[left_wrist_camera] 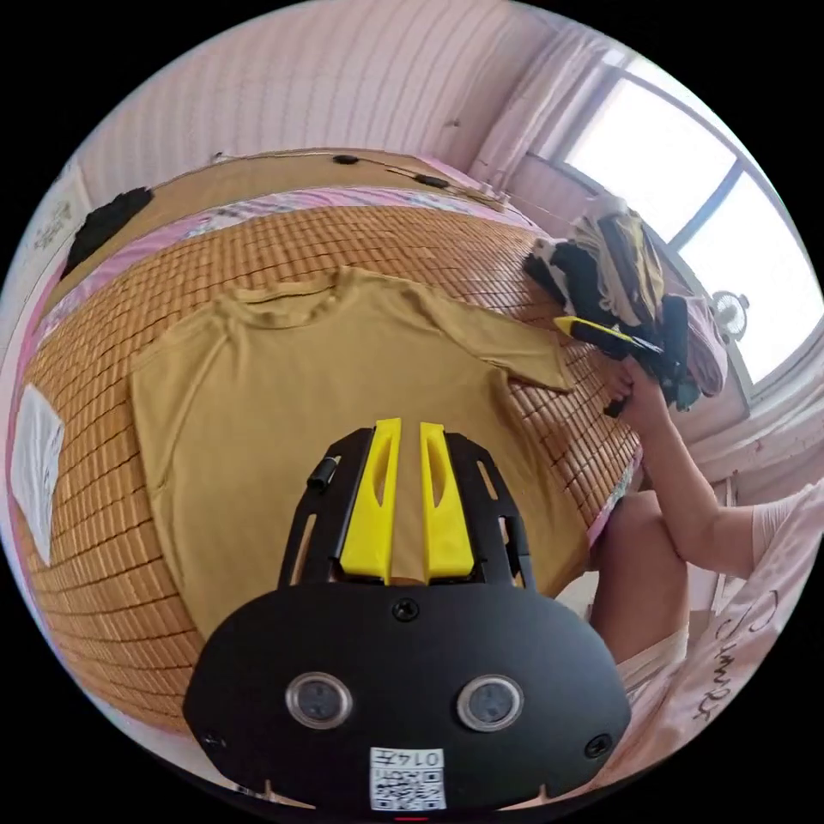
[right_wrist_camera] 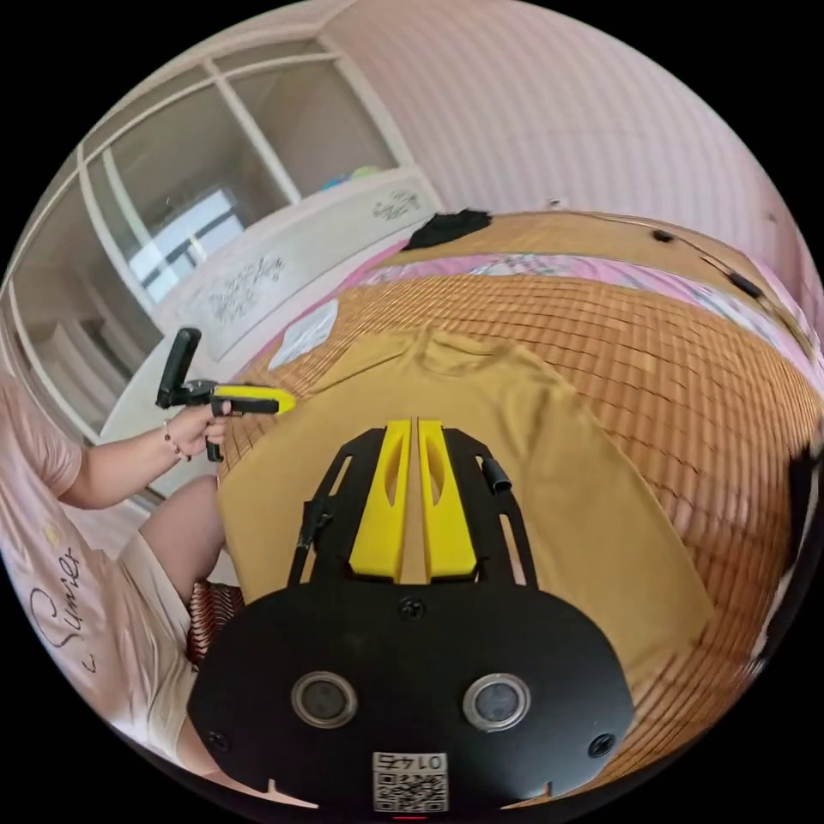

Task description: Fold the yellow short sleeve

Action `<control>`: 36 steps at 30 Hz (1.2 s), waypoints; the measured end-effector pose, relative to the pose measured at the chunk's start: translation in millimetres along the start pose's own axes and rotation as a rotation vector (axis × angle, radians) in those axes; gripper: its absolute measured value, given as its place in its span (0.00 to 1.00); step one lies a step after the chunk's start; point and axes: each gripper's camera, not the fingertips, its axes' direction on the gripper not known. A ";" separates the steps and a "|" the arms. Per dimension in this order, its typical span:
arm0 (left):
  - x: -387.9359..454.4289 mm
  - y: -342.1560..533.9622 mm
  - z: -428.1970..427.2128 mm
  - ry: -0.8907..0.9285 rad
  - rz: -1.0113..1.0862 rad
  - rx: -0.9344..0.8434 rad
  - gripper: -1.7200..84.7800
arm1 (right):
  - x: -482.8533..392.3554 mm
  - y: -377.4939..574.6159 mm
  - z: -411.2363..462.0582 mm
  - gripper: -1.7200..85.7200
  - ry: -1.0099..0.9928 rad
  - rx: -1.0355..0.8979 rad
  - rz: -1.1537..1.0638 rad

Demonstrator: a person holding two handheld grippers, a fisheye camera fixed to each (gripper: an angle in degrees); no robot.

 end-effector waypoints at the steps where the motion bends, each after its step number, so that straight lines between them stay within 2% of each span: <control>1: -24.7 7.4 -14.6 -0.018 -0.045 0.021 0.07 | -18.4 -27.7 35.0 0.05 -0.019 -0.074 -0.065; 4: -67.0 11.5 -42.7 -0.071 -0.090 0.069 0.07 | -45.8 -94.7 110.7 0.06 -0.086 -0.180 -0.128; 6: -90.2 5.2 -56.1 -0.088 -0.122 0.115 0.07 | -53.7 -130.1 149.7 0.06 -0.052 -0.215 -0.128; 9: -138.8 -13.6 -67.7 -0.015 -0.241 0.170 0.07 | -62.7 -178.2 203.3 0.08 0.043 -0.239 -0.127; 12: -169.9 -37.0 -66.7 -0.008 -0.289 0.155 0.08 | -64.2 -211.5 257.5 0.11 0.137 -0.311 -0.107; 14: -181.0 -48.3 -65.6 0.043 -0.300 0.145 0.09 | -61.0 -224.6 298.8 0.09 0.140 -0.413 -0.080; 16: -185.7 -60.2 -71.1 0.076 -0.277 0.157 0.09 | -63.6 -229.9 313.1 0.05 0.180 -0.446 -0.065; 19: -192.0 -71.3 -84.1 0.047 -0.269 0.185 0.10 | -76.4 -233.1 307.9 0.02 0.189 -0.371 -0.115; 23: -204.6 -89.4 -88.2 0.048 -0.260 0.165 0.11 | -82.2 -240.5 315.6 0.02 0.180 -0.396 -0.141; 25: -207.3 -99.7 -84.1 0.034 -0.240 0.072 0.08 | -81.9 -245.8 321.8 0.04 0.221 -0.397 -0.137; 28: -203.6 -95.5 -111.2 -0.002 -0.185 0.115 0.04 | -77.3 -252.5 349.3 0.06 0.234 -0.487 -0.131; 31: -207.8 -85.4 -136.3 0.031 -0.199 0.142 0.03 | -88.6 -260.7 356.8 0.02 0.264 -0.494 -0.214; 36: -206.6 -68.4 -174.7 0.064 -0.189 0.185 0.02 | -119.9 -272.9 349.6 0.01 0.262 -0.478 -0.325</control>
